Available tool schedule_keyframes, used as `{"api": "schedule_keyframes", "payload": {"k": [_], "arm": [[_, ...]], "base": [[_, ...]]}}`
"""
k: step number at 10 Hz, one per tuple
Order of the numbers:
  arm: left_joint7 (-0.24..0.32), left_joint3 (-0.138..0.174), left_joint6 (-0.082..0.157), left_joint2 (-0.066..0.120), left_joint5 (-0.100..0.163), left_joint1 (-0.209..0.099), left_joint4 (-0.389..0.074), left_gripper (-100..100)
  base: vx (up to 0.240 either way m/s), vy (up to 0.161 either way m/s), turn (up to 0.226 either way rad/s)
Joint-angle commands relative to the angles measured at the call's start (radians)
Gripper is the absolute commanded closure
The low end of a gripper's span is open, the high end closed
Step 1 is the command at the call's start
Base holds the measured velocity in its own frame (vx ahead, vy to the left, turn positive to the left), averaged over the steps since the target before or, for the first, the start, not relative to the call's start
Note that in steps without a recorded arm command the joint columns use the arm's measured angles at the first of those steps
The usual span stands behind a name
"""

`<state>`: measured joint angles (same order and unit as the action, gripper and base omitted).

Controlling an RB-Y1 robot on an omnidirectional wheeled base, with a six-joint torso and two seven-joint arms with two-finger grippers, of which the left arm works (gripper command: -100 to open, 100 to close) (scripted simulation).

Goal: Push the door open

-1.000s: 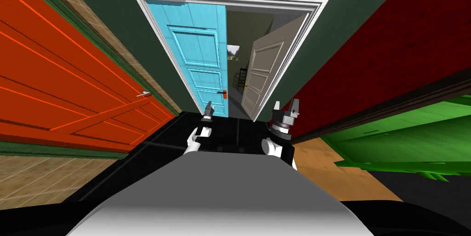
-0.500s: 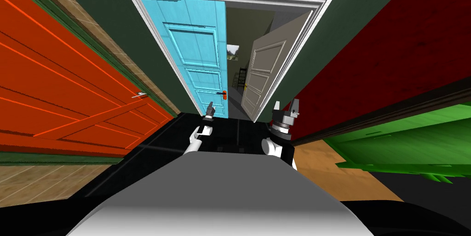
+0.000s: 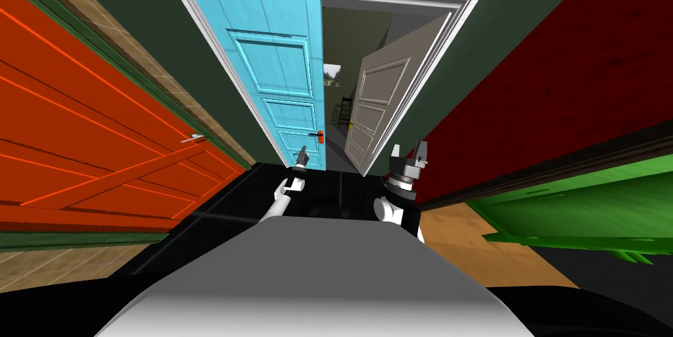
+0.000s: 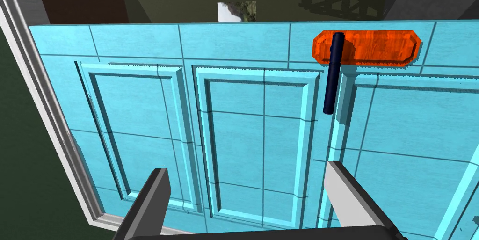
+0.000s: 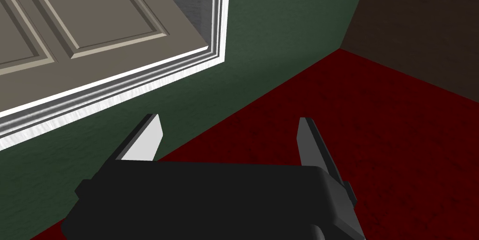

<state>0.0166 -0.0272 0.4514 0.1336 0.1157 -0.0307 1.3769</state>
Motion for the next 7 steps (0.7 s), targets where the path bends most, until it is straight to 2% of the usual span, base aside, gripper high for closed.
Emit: {"api": "schedule_keyframes", "payload": {"k": [1, 7], "arm": [[0.002, 0.001, 0.001, 0.007, 0.009, -0.033, -0.050, -100], [0.001, 0.002, 0.000, 0.022, 0.036, -0.140, -0.234, -100]], "base": [[0.106, 0.038, -0.024], [0.095, 0.033, -0.023]]}}
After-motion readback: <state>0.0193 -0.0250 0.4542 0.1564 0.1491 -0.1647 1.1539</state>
